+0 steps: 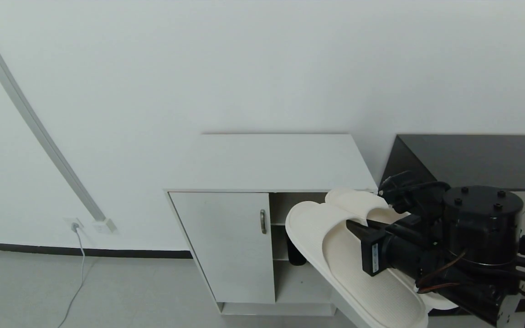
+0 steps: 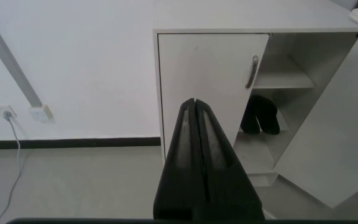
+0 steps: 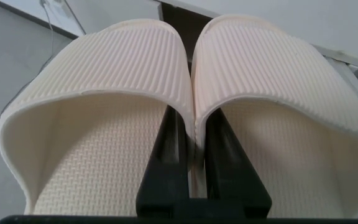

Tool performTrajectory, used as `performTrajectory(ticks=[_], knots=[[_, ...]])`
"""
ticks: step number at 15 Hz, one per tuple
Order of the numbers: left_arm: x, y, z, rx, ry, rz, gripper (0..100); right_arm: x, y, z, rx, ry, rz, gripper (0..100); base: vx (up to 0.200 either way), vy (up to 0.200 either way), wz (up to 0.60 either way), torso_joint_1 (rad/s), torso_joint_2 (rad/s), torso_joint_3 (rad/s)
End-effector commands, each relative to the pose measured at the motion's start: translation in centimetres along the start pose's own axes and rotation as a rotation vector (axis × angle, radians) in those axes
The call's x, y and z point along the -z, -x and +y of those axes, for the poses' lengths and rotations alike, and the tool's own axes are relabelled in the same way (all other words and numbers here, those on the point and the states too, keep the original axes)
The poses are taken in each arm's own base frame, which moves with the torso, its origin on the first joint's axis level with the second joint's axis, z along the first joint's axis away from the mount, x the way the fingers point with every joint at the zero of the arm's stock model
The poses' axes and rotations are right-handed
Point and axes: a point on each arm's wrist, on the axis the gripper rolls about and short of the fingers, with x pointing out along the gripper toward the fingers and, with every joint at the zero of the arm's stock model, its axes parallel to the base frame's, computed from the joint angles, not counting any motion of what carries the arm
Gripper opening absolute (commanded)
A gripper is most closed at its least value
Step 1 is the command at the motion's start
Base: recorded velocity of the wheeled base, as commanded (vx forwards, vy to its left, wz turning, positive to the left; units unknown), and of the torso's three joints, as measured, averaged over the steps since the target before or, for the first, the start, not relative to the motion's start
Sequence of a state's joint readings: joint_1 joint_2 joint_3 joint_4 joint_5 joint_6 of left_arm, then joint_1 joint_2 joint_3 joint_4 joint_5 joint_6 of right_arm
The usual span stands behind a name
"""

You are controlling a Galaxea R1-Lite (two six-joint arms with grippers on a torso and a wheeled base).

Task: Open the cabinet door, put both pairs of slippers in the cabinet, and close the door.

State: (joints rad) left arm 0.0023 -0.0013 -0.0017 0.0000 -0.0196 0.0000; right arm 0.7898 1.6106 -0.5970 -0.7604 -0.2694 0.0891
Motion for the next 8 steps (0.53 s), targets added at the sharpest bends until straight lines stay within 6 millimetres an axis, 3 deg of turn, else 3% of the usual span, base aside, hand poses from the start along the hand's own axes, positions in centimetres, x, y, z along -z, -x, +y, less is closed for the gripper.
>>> performTrajectory(ticks=[1,8], knots=[[0.0,-0.01,0.0,0.0,0.0,0.001,0,0.1,0.02,0.34,-0.013,0.004,0.003,0,0.0,0.0,0.0,0.0,0.0,0.0],[0.0,-0.01,0.0,0.0,-0.003,0.001,0,0.12,0.09,0.44,-0.016,0.007,0.003,0,0.0,0.0,0.0,-0.015,0.03,0.018]])
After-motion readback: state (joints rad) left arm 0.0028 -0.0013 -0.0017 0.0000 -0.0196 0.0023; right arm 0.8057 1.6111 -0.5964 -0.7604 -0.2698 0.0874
